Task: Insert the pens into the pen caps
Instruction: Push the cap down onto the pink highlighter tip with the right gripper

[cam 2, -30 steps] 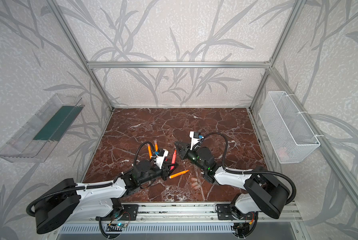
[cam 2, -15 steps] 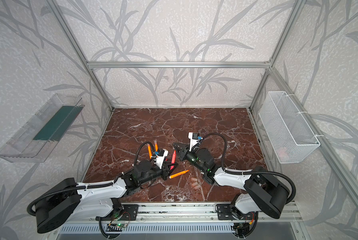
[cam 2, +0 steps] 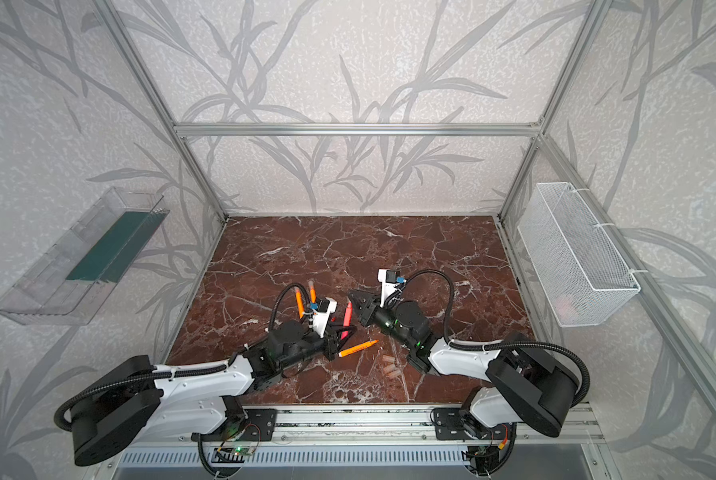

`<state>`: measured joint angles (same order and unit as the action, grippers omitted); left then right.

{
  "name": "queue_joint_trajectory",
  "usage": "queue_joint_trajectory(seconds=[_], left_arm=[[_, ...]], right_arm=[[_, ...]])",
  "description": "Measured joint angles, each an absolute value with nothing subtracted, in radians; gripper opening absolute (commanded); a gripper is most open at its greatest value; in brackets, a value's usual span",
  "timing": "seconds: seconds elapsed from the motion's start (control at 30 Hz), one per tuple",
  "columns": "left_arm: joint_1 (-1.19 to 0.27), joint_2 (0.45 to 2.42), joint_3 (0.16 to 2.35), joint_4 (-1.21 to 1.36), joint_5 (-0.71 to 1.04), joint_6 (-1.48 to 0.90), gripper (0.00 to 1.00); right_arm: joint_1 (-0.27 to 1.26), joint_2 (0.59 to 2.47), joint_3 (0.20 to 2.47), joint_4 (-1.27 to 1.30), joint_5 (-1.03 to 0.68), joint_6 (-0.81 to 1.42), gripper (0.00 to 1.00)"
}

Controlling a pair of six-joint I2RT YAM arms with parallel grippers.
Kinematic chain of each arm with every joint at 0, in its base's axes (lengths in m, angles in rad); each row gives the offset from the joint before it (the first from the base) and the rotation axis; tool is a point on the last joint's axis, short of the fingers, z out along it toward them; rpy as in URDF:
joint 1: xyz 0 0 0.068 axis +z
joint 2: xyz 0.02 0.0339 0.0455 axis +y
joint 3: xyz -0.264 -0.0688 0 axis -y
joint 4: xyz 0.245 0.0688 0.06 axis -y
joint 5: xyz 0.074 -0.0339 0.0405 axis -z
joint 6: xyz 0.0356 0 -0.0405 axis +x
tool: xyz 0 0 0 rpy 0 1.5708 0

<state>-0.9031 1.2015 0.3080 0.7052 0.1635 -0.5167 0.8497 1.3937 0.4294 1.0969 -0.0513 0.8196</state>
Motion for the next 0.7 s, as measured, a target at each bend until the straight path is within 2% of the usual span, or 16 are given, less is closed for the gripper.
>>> queue_joint_trajectory(seconds=[0.43,0.7], left_arm=[[-0.882,1.151,0.346,0.598,0.263,-0.553,0.00],[-0.863,1.146,0.358,0.587,0.290,-0.581,0.00]], right_arm=[[0.875,1.397,0.360,1.238,-0.016,0.782,0.00],[0.938,1.399,0.354,1.254,0.093,0.741,0.00]])
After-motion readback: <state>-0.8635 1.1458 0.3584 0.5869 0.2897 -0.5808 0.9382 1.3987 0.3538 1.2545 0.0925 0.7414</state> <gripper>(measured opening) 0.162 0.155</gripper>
